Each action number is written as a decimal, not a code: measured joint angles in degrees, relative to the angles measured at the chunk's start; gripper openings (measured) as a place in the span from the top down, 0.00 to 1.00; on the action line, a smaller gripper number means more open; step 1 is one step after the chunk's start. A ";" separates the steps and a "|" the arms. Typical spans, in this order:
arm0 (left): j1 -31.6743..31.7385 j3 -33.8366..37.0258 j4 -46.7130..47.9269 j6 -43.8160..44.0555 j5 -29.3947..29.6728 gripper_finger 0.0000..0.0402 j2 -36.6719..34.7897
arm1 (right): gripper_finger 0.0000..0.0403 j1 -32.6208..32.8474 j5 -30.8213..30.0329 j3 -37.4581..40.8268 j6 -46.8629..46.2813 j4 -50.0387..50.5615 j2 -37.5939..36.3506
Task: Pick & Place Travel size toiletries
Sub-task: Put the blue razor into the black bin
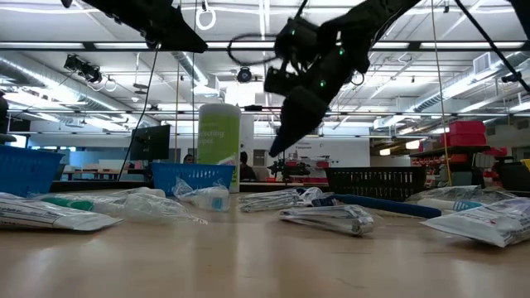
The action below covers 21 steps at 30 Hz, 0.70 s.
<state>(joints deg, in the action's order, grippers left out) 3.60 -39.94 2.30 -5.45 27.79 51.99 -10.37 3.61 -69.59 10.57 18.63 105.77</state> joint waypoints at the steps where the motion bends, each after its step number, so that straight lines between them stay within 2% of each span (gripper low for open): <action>1: 0.02 0.00 -0.38 -0.27 -0.08 0.68 0.00 | 0.61 -0.43 -0.02 0.03 0.03 0.58 0.55; 13: 0.06 0.01 -1.93 -1.68 -0.20 0.68 0.02 | 0.51 -3.14 -0.87 0.01 4.51 -0.49 7.27; 17: 0.04 0.02 -1.91 -2.27 -0.19 0.68 0.02 | 0.52 -3.18 -0.98 0.03 7.34 -0.61 7.35; 21: 0.04 0.02 -1.90 -2.27 0.00 0.68 0.02 | 0.58 -3.22 -0.98 0.03 9.49 -0.03 7.35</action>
<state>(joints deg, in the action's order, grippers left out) 3.64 -39.92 0.40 -7.73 27.79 52.01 -13.58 2.63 -69.56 20.06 18.61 113.12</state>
